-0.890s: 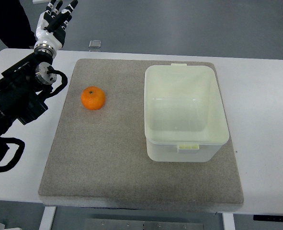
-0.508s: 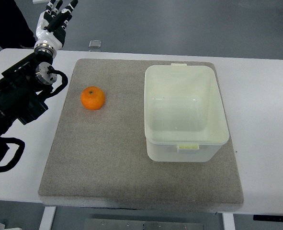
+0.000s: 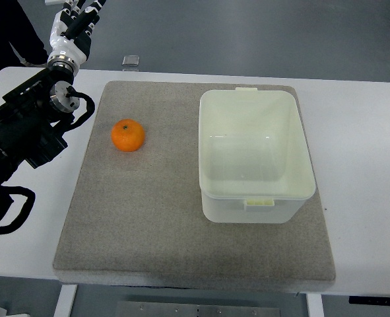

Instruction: Put orange in box with left hand

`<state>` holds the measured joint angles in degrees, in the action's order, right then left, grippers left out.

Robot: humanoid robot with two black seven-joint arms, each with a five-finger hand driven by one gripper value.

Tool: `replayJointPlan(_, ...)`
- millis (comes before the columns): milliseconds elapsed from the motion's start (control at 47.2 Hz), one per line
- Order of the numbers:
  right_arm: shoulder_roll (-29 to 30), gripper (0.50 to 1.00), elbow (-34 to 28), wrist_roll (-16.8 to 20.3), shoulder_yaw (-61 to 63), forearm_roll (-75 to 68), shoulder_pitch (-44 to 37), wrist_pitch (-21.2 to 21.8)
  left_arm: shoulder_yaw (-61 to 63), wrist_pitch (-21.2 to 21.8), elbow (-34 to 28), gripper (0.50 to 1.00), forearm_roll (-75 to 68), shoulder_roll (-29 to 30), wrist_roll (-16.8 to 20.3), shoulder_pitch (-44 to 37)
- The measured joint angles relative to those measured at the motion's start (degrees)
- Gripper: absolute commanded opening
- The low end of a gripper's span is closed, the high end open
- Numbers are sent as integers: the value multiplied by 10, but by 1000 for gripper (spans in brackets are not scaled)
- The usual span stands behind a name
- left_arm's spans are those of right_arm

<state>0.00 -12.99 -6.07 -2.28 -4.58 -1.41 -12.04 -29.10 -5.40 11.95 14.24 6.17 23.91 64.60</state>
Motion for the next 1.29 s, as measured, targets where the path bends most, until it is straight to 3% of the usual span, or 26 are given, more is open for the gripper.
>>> replayJointPlan(953,0,944,0,0,0,0,0,0,21,11,8,988,-12,14,-7,13)
replayJointPlan(1292,0,944,0,0,0,0,0,0,185,8,61,990,-104,48,-25,43)
